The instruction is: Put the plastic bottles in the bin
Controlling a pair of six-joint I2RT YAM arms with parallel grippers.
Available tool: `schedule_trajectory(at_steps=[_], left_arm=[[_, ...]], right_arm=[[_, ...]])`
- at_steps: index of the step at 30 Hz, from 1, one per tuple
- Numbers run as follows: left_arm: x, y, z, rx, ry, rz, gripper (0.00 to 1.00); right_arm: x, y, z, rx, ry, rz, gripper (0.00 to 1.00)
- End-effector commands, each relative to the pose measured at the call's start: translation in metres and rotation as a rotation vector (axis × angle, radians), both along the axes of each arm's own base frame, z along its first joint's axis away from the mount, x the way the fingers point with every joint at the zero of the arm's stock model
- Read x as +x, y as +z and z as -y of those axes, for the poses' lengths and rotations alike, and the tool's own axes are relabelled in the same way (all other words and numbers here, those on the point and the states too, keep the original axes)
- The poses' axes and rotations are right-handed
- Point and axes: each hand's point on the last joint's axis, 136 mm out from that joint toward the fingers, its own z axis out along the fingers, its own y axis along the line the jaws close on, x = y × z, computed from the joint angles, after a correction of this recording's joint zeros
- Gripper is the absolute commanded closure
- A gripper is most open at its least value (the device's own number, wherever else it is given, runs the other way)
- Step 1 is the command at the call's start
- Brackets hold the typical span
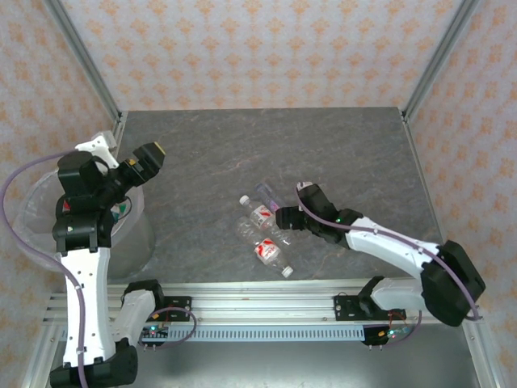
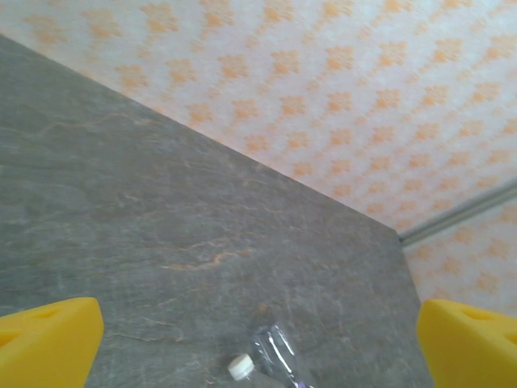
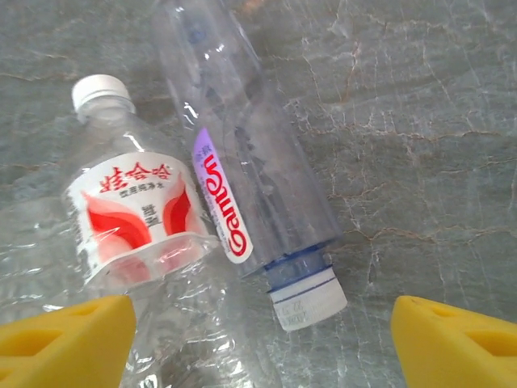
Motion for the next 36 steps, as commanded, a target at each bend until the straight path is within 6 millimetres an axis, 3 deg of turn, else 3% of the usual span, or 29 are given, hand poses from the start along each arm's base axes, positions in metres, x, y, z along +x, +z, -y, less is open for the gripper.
schedule_trajectory(at_steps=[1,8,17,26,36], left_arm=[[-0.001,0.014,0.022,0.019,-0.114,0.072,0.00],[0.006,0.001,0.033,0.026,-0.169,0.030,0.00],[0.011,-0.012,0.035,0.045,-0.183,-0.007,0.00],[0.009,-0.017,0.033,0.068,-0.175,-0.024,0.00],[0.006,-0.019,0.032,0.080,-0.174,-0.032,0.00]], right_arm=[[0.013,-0.001,0.001,0.010,-0.061,-0.054,0.19],[0.035,-0.014,-0.008,0.045,-0.017,-0.174,0.21],[0.059,-0.032,-0.024,-0.031,0.065,-0.252,0.23],[0.078,-0.050,-0.022,-0.132,0.013,-0.323,0.25],[0.091,-0.059,0.012,-0.299,-0.110,-0.268,0.29]])
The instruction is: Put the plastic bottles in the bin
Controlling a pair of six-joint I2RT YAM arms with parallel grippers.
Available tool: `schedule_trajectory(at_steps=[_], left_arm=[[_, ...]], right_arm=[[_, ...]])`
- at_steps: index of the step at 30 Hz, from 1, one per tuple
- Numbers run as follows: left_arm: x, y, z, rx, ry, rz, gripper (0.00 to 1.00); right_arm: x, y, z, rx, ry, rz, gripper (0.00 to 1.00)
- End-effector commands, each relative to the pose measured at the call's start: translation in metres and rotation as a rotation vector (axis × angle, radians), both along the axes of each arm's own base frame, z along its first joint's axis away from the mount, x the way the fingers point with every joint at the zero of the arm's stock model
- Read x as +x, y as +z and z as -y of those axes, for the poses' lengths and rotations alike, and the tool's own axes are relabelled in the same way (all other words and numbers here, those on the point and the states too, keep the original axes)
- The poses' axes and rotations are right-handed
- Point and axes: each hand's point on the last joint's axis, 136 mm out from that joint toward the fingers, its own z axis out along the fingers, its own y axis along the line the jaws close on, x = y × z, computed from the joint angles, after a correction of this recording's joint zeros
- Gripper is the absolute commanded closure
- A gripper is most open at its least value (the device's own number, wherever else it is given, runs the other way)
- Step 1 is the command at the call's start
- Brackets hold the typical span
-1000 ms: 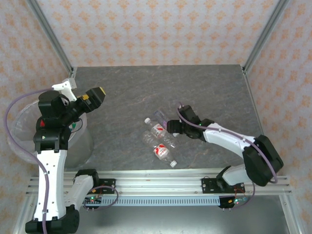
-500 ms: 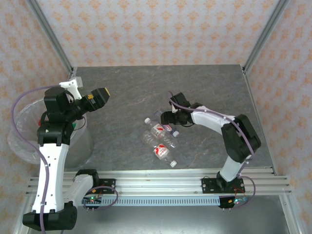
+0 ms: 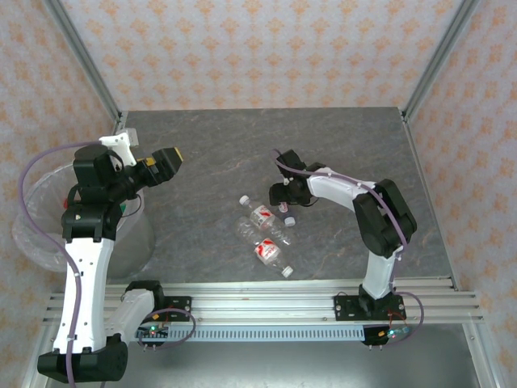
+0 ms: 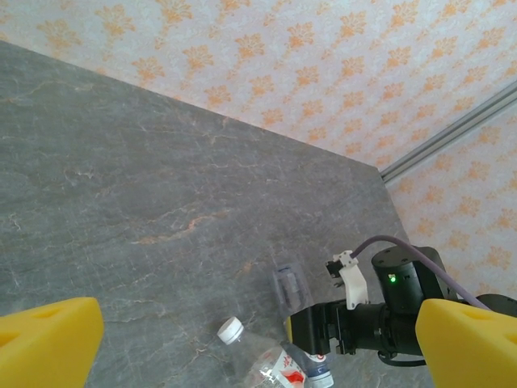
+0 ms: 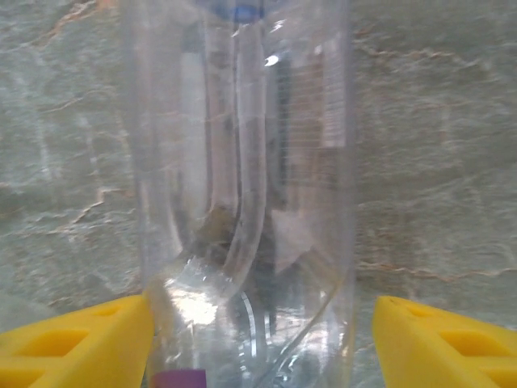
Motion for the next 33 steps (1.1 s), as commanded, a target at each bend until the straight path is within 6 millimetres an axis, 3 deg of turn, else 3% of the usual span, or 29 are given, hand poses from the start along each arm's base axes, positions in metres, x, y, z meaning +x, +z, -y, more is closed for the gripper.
schedule_trajectory(at_steps=[1,11,19,26,33], left_arm=[[-0.004,0.000,0.001,0.021,-0.005,0.006,0.00],[-0.003,-0.001,0.001,0.009,-0.004,0.001,0.00],[0.000,-0.001,0.001,0.001,0.001,0.000,0.00],[0.005,-0.002,0.002,-0.005,-0.003,-0.009,0.00],[0.008,-0.001,0.004,-0.012,-0.010,-0.010,0.00]], right_arm=[[0.008,-0.003,0.025,-0.127,-0.058,0.027,0.29],[-0.006,-0.021,0.032,-0.157,-0.054,-0.032,0.28],[-0.030,-0.020,0.034,-0.135,-0.100,-0.012,0.23],[-0.040,-0.018,0.044,-0.136,-0.137,0.025,0.23],[-0.040,-0.017,0.044,-0.130,-0.102,0.059,0.39]])
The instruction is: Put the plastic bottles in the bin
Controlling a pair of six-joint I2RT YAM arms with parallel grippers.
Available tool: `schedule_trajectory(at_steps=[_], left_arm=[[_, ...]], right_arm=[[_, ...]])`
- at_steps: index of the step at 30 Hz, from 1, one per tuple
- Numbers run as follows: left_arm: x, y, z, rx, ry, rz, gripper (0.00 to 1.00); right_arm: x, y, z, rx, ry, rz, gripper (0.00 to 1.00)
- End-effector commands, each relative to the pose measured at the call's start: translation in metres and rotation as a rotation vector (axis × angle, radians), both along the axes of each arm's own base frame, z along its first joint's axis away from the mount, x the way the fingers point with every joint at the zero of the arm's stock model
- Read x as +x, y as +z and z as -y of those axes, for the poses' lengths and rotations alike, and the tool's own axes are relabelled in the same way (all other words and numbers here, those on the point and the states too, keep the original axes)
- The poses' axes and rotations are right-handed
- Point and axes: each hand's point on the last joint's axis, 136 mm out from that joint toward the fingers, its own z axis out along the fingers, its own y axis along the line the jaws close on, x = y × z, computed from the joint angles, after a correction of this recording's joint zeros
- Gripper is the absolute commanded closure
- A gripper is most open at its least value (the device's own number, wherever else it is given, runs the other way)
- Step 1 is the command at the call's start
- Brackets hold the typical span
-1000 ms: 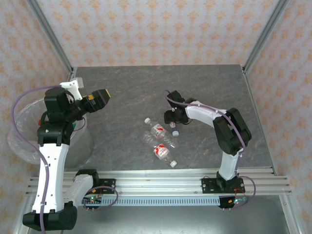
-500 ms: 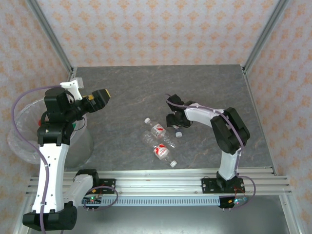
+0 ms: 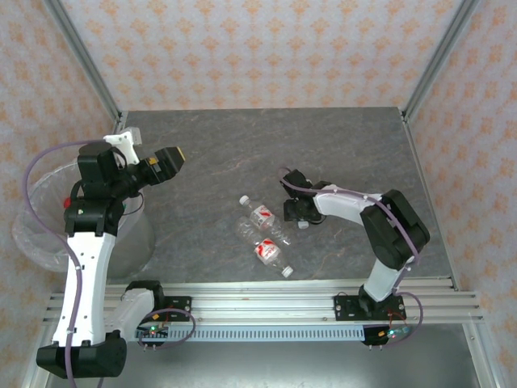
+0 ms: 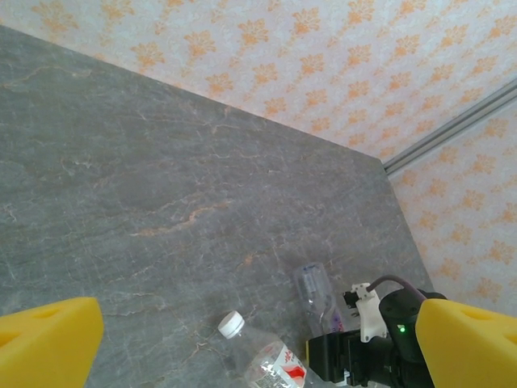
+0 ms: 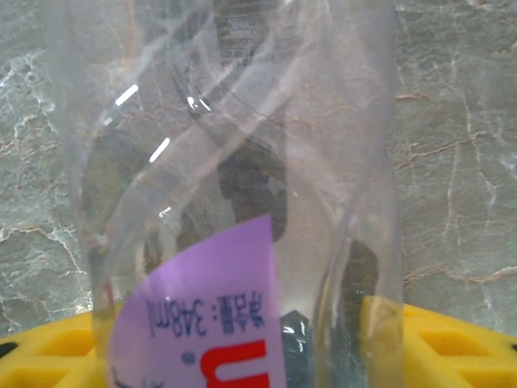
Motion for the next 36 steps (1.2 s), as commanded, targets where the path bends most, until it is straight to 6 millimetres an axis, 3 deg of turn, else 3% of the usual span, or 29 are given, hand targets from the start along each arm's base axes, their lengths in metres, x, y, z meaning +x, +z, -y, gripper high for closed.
schedule_trajectory(at_steps=[1,9,19,28,36], left_arm=[[0.001,0.008,0.002,-0.009,0.000,0.022,0.00],[0.004,0.011,0.015,-0.037,-0.012,0.032,0.00],[0.019,0.004,0.070,0.015,-0.129,-0.001,0.00],[0.037,-0.002,0.104,0.051,-0.168,-0.023,0.00],[0.053,-0.017,0.127,0.020,-0.181,-0.059,0.00]], right_arm=[[0.005,0.009,0.001,-0.008,0.004,0.047,0.41],[0.014,0.034,0.009,-0.023,0.018,0.166,0.53],[0.024,0.078,0.006,0.058,0.030,0.344,0.60],[0.021,0.122,-0.026,0.299,0.113,0.473,0.63],[0.009,0.157,-0.071,0.517,0.237,0.511,0.64]])
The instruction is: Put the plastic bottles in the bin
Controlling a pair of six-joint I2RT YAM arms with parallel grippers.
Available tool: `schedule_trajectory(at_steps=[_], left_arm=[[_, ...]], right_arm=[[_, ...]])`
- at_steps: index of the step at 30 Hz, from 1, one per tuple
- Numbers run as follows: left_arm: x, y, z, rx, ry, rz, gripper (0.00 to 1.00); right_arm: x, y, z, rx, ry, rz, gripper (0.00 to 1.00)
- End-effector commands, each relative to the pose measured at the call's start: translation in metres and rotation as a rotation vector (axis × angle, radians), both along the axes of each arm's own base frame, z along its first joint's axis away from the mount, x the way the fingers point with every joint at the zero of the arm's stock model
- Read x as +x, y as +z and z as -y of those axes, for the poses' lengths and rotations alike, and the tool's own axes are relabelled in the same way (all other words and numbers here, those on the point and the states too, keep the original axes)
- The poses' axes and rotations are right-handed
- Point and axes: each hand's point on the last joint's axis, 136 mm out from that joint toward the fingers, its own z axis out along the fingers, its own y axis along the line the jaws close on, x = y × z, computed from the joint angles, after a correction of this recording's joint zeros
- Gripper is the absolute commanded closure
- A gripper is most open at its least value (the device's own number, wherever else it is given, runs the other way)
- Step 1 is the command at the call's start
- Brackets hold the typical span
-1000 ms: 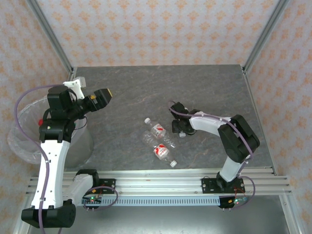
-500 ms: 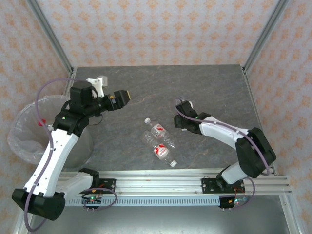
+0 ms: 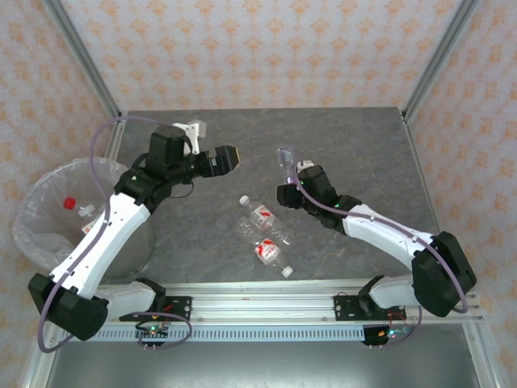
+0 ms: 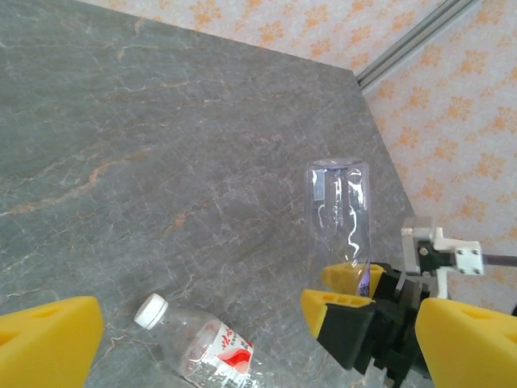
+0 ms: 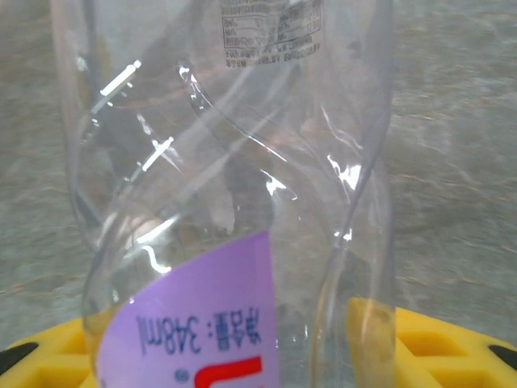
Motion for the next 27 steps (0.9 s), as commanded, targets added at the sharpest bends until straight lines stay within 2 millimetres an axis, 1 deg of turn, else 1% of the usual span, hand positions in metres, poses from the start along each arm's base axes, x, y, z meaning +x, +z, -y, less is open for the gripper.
schedule_trajectory(at_steps=[1,4,7,12,16,19,23,27], left_arm=[[0.013,0.017,0.005,-0.034,0.034,0.048,0.00],[0.016,0.012,0.012,-0.043,0.025,0.034,0.00],[0.017,0.009,0.023,-0.049,-0.007,0.027,0.00],[0.019,0.009,0.036,-0.053,-0.041,0.022,0.00],[0.018,0.010,0.051,-0.073,-0.091,0.025,0.00],[0.021,0.005,0.059,-0.068,-0.103,0.015,0.00],[0.026,0.001,0.070,-0.063,-0.117,0.014,0.00],[0.033,0.000,0.077,-0.042,-0.097,0.025,0.03]], right_arm=[[-0.005,0.030,-0.025,0.119,0.090,0.055,0.64],[-0.008,0.043,-0.037,0.153,0.143,0.073,0.64],[-0.012,0.054,-0.050,0.205,0.196,0.085,0.64],[-0.019,0.066,-0.070,0.275,0.283,0.074,0.64],[-0.024,0.071,-0.079,0.313,0.327,0.066,0.65],[-0.030,0.077,-0.086,0.343,0.365,0.071,0.65],[-0.032,0.086,-0.092,0.384,0.381,0.085,0.65],[-0.036,0.095,-0.100,0.427,0.411,0.084,0.65]])
